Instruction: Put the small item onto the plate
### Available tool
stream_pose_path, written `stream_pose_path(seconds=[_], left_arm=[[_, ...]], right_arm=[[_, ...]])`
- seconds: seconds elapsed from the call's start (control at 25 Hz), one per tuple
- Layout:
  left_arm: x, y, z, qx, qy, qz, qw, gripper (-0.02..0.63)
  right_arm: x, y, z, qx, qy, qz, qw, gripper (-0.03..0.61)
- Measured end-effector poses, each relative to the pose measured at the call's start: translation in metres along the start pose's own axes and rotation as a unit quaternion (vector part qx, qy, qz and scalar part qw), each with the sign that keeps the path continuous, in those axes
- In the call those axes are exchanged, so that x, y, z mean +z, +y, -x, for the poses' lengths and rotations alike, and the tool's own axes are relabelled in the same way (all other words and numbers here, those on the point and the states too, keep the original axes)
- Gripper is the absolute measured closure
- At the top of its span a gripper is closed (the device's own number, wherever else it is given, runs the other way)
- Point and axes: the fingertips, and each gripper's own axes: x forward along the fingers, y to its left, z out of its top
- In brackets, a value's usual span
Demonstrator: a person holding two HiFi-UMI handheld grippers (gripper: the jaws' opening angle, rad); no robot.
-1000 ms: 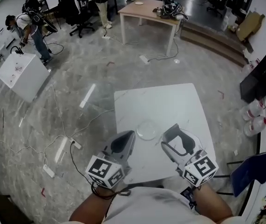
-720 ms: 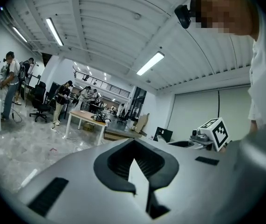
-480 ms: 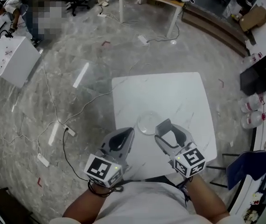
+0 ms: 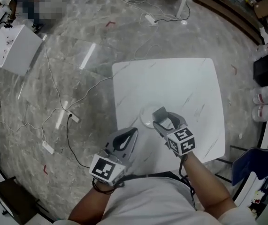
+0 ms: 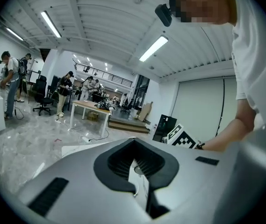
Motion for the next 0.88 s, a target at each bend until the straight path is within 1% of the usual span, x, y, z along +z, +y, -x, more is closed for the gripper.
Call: stream_pose_path(seconds=[0.2,0.36,0.48,0.56,0.72,0.88], left_arm=[[-0.016,0.023,-0.014,0.023,0.009,0.013,0.9996,0.609],[-0.029,0.031,-0.021,0.023,0.026,0.028,0.999,0.609],[-0.033,0.04,-0.029,0.031,0.027,0.042,0.9982,0.609],[-0.039,0.044,-0.034,0.033,0.028,0.053,0.9976,0.609],[-0.047,0.046,-0.036,0.031,0.035,0.06,0.9971,0.609],[-0.054,0.046,-0.032,0.031,0.039,0.068,0.9964,0.609]], right_arm=[[-0.038,-0.026,-0.057,0.0,0.068,0.013,0.998,0.298],[-0.06,-0.036,-0.084,0.0,0.111,0.019,0.994,0.299],[-0.076,-0.044,-0.102,0.002,0.14,0.029,0.99,0.299],[-0.087,-0.05,-0.11,-0.002,0.155,0.041,0.987,0.299],[-0.104,-0.056,-0.119,-0.007,0.187,0.07,0.98,0.299],[-0.109,-0.054,-0.122,-0.011,0.193,0.096,0.976,0.299]])
